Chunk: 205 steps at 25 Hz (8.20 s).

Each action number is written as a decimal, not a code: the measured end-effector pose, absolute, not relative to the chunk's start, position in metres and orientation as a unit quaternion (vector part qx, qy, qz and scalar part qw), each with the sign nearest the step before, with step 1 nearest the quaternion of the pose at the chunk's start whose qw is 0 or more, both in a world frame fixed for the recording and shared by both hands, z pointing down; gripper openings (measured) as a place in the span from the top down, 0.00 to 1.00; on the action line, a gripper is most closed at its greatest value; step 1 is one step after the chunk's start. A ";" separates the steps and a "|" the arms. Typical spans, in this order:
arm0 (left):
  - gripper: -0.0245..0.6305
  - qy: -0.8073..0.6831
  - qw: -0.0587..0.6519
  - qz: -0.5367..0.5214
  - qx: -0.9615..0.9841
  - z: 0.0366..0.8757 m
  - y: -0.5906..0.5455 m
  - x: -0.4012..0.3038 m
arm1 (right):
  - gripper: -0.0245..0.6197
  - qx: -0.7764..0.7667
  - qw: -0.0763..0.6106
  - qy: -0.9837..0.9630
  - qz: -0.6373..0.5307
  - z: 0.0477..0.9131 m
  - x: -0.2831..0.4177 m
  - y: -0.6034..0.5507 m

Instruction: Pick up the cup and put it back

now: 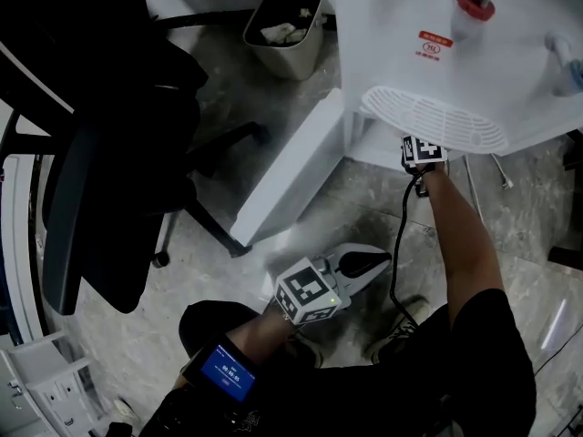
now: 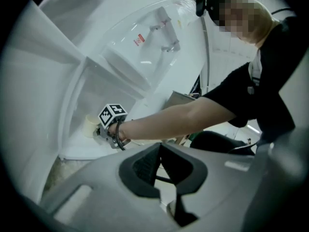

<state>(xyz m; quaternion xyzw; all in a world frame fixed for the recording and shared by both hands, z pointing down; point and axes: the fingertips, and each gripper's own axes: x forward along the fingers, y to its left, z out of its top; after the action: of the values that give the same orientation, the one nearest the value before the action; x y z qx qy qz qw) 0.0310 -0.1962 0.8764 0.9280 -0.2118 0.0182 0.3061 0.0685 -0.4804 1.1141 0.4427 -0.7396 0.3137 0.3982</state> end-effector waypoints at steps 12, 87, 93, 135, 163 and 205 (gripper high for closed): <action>0.96 -0.213 0.316 -0.005 0.925 0.868 -0.213 0.016 | 0.88 0.472 0.357 -0.767 0.249 1.110 0.076 -0.449; 0.94 -0.236 0.225 -0.039 0.944 0.219 0.180 -0.061 | 0.89 0.463 0.001 -0.878 0.125 0.199 0.024 0.157; 0.94 -0.229 0.226 -0.047 0.946 0.215 0.192 -0.047 | 0.89 0.473 0.003 -0.873 0.117 0.194 0.037 0.167; 0.96 -0.235 0.223 -0.034 0.946 0.213 0.225 0.051 | 0.89 0.462 -0.016 -0.880 0.107 0.184 0.122 0.201; 0.96 -0.247 0.269 -0.020 0.931 0.235 0.224 0.160 | 0.90 0.492 -0.024 -0.860 0.134 0.194 0.251 0.211; 0.96 -0.378 0.365 -0.065 0.848 0.320 -0.072 0.006 | 0.90 0.394 0.052 -0.904 0.156 0.240 0.102 -0.140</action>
<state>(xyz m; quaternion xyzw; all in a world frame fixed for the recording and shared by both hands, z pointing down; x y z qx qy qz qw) 0.0064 -0.0722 0.3204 0.8484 -0.3778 -0.0651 0.3651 0.1024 -0.1404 0.2402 0.3938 -0.9044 0.1557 0.0518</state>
